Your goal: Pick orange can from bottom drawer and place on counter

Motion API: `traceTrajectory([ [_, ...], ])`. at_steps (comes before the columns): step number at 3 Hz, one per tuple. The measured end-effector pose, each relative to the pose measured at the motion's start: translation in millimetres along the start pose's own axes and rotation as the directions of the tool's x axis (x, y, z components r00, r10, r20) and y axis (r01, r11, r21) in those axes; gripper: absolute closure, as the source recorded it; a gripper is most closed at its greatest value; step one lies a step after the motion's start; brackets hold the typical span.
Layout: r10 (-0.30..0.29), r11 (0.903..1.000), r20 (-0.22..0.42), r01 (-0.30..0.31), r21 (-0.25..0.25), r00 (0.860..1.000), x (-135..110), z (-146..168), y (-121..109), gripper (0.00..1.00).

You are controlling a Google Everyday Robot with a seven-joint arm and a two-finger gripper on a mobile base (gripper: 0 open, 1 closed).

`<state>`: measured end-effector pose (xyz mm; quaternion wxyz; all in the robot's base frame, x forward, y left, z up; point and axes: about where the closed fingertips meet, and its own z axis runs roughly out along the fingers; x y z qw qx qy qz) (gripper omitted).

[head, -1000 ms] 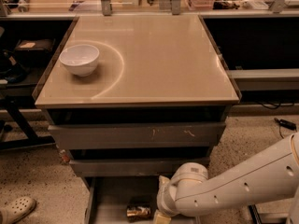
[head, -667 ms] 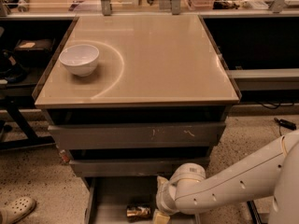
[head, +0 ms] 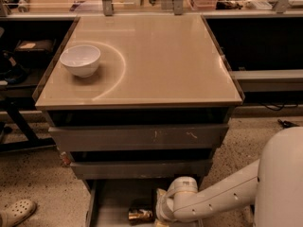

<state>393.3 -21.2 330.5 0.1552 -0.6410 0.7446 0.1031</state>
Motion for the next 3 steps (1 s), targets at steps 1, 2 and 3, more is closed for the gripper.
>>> traceTrajectory([
  [1, 0.000, 1.0000, 0.000, 0.000, 0.000, 1.000, 0, 0, 0, 0.00],
  [2, 0.002, 1.0000, 0.019, -0.002, -0.005, 1.000, 0, 12, 0, 0.00],
  [3, 0.004, 1.0000, 0.071, -0.003, -0.008, 0.997, 0, 62, -7, 0.00],
])
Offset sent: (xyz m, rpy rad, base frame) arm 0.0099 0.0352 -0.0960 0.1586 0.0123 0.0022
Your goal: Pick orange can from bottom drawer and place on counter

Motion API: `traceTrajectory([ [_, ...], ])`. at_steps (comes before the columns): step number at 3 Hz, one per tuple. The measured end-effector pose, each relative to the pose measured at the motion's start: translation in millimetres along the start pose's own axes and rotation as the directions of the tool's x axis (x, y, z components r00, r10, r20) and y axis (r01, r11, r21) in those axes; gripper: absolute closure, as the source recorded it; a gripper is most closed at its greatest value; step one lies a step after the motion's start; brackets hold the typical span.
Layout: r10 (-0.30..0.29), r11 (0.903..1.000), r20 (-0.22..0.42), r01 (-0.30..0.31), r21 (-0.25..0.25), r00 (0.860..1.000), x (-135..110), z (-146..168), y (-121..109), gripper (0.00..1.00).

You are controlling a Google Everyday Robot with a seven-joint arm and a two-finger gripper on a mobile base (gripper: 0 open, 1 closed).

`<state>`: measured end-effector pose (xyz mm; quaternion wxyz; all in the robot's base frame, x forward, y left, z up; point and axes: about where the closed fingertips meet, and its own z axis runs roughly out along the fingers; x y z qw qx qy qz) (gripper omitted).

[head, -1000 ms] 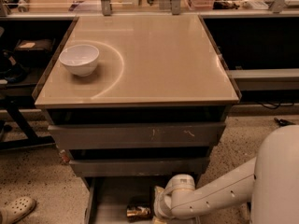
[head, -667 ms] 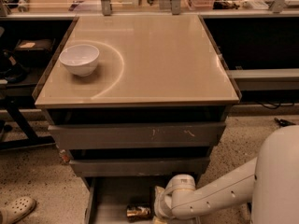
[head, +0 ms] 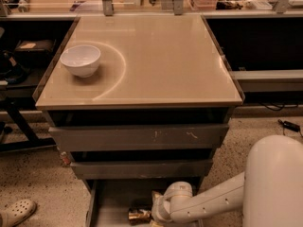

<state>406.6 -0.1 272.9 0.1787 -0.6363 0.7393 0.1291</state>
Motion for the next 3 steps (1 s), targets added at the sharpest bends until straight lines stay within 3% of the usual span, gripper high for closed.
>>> traceTrajectory([
  [1, 0.035, 0.9989, 0.024, -0.034, -0.031, 0.999, 5, 49, 4, 0.00],
  [2, 0.038, 0.9985, 0.030, -0.037, -0.040, 0.999, 5, 51, 6, 0.00],
  [3, 0.029, 0.9983, 0.061, -0.026, -0.053, 0.998, 1, 74, 3, 0.00],
])
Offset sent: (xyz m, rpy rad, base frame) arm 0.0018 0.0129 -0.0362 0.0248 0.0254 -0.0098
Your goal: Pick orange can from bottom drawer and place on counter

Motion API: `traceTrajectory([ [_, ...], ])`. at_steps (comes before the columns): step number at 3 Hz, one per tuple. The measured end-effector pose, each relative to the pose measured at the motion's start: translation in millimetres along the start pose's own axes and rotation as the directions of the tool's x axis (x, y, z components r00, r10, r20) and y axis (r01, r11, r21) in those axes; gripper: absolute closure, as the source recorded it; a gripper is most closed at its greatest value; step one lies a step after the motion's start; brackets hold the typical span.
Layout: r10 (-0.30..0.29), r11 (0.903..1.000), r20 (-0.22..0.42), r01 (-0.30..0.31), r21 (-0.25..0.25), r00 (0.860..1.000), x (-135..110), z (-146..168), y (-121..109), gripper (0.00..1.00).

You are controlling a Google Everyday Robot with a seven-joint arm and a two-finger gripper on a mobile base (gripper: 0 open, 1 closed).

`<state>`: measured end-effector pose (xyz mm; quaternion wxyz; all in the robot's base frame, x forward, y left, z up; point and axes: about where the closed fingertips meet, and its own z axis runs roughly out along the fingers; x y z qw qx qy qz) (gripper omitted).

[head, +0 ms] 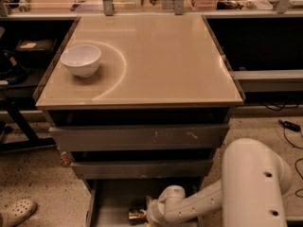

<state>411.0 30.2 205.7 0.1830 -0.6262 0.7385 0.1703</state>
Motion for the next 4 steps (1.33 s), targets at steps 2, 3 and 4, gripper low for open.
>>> traceTrajectory([
  [2, 0.001, 0.9996, 0.050, 0.000, -0.029, 0.999, 1, 50, -8, 0.00],
  [3, -0.009, 0.9987, 0.051, 0.011, -0.049, 0.999, 7, 69, -9, 0.00],
  [4, -0.009, 0.9974, 0.042, 0.012, -0.071, 0.999, 14, 85, -8, 0.18],
])
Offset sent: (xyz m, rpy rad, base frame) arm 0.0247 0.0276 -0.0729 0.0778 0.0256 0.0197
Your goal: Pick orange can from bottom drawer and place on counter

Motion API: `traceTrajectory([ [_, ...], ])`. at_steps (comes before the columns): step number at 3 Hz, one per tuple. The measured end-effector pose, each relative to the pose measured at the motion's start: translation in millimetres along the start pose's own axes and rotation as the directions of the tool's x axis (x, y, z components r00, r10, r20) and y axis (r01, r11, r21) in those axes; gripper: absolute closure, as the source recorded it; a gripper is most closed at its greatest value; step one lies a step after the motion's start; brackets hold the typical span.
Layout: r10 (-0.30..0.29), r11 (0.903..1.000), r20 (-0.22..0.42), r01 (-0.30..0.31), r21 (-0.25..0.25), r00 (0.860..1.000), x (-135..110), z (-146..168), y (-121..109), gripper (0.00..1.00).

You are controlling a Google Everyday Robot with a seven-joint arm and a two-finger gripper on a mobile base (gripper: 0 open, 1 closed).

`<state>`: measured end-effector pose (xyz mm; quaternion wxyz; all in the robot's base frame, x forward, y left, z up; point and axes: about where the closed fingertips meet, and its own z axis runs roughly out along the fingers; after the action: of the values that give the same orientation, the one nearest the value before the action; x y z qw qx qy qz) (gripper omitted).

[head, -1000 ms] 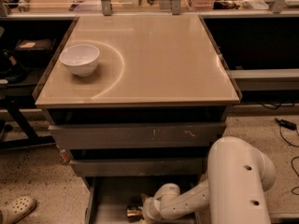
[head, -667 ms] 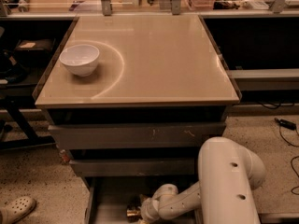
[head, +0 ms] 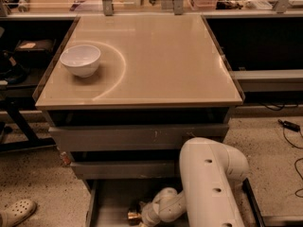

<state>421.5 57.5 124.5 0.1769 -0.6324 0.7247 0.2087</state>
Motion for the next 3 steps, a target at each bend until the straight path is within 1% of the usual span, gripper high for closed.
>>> traceTrajectory([
  [3, -0.004, 1.0000, -0.002, 0.004, -0.003, 1.000, 0.7, 1.0, 0.2, 0.88],
])
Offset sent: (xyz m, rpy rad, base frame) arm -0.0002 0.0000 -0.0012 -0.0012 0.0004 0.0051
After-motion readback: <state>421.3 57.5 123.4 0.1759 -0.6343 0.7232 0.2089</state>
